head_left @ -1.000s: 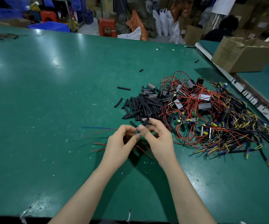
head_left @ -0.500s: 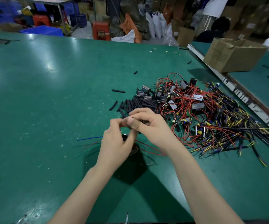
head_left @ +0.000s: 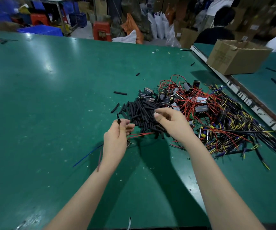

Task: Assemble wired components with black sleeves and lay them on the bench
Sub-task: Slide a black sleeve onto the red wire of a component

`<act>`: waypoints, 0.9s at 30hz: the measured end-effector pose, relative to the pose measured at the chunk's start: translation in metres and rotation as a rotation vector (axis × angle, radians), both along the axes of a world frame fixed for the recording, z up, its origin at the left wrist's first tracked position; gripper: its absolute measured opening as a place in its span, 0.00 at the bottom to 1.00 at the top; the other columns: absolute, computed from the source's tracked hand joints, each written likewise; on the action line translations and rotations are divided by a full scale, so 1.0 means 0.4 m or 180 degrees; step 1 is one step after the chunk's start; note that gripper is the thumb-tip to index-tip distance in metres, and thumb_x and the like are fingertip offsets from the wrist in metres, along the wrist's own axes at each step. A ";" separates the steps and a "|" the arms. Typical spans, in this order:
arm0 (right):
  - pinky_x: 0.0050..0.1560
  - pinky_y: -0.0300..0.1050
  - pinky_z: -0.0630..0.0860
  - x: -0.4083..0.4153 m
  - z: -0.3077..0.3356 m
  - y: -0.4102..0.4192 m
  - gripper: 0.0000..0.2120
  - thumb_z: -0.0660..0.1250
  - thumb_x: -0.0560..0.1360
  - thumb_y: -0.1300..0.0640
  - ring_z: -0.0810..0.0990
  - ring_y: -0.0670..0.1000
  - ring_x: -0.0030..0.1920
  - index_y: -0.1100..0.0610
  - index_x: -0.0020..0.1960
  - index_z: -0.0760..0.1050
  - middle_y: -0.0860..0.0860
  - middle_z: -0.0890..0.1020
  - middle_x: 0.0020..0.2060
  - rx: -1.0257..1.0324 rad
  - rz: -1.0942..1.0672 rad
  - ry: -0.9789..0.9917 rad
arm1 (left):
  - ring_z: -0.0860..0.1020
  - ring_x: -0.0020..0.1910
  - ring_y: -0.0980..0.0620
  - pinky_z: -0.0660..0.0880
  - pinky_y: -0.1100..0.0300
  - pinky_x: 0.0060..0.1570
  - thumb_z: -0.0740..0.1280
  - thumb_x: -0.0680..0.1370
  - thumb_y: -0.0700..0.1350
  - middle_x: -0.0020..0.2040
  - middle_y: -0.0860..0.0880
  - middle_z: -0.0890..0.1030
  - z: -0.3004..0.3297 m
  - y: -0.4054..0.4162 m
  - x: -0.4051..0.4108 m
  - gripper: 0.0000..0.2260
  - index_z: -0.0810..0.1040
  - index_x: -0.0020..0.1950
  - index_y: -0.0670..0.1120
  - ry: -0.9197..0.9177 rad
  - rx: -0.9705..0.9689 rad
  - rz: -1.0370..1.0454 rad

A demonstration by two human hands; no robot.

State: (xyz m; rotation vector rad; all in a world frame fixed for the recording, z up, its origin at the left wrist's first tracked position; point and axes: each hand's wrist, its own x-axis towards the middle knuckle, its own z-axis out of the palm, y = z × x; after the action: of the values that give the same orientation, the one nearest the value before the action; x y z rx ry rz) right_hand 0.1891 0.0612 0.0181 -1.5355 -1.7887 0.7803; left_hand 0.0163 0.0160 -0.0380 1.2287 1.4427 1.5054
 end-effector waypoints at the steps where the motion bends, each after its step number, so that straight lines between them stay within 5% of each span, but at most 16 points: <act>1: 0.51 0.42 0.72 0.021 -0.011 0.002 0.13 0.66 0.78 0.51 0.78 0.48 0.49 0.53 0.60 0.78 0.47 0.81 0.46 0.0007 -0.0132 -0.0211 | 0.81 0.40 0.60 0.74 0.67 0.44 0.55 0.83 0.47 0.43 0.57 0.83 -0.002 -0.003 0.003 0.10 0.74 0.46 0.53 0.0175 0.0027 0.0019; 4: 0.49 0.40 0.70 0.066 -0.040 0.001 0.12 0.66 0.78 0.54 0.76 0.47 0.47 0.54 0.60 0.78 0.48 0.82 0.49 0.0008 -0.0186 -0.0944 | 0.75 0.34 0.62 0.69 0.64 0.36 0.56 0.82 0.51 0.42 0.60 0.80 -0.006 -0.009 0.007 0.07 0.71 0.46 0.55 0.1047 -0.0087 -0.0155; 6: 0.52 0.44 0.73 0.083 -0.053 -0.002 0.12 0.66 0.78 0.55 0.77 0.50 0.50 0.54 0.60 0.79 0.51 0.82 0.52 0.0004 -0.0190 -0.1324 | 0.76 0.40 0.54 0.70 0.55 0.41 0.60 0.79 0.53 0.47 0.56 0.80 -0.011 -0.012 0.003 0.04 0.69 0.48 0.54 0.1516 -0.0205 -0.0333; 10: 0.56 0.51 0.73 0.069 -0.065 -0.007 0.12 0.66 0.78 0.51 0.73 0.57 0.57 0.50 0.59 0.78 0.52 0.79 0.53 0.0261 -0.0023 -0.1989 | 0.74 0.48 0.53 0.68 0.55 0.45 0.69 0.74 0.54 0.53 0.58 0.77 -0.011 -0.015 -0.007 0.14 0.62 0.45 0.59 0.1971 -0.0211 -0.0599; 19: 0.55 0.53 0.75 0.063 -0.074 -0.004 0.14 0.64 0.79 0.49 0.74 0.58 0.58 0.52 0.62 0.76 0.53 0.79 0.55 -0.0164 -0.0211 -0.2099 | 0.74 0.41 0.51 0.68 0.53 0.38 0.69 0.75 0.54 0.43 0.56 0.79 -0.032 -0.015 -0.006 0.16 0.61 0.38 0.57 0.1846 -0.0058 -0.0251; 27: 0.61 0.54 0.68 0.031 -0.074 0.009 0.15 0.61 0.79 0.50 0.64 0.61 0.64 0.58 0.61 0.74 0.58 0.71 0.61 -0.0299 -0.0457 -0.2696 | 0.73 0.50 0.56 0.69 0.53 0.52 0.66 0.77 0.52 0.49 0.60 0.79 -0.029 -0.027 -0.007 0.05 0.72 0.46 0.53 0.2009 0.0043 -0.0201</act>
State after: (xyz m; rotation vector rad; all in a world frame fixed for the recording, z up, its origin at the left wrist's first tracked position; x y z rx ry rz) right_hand 0.2016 0.0647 -0.0117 -2.2369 -2.1802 0.1198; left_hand 0.0134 0.0054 -0.0494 1.8440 1.7568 1.1273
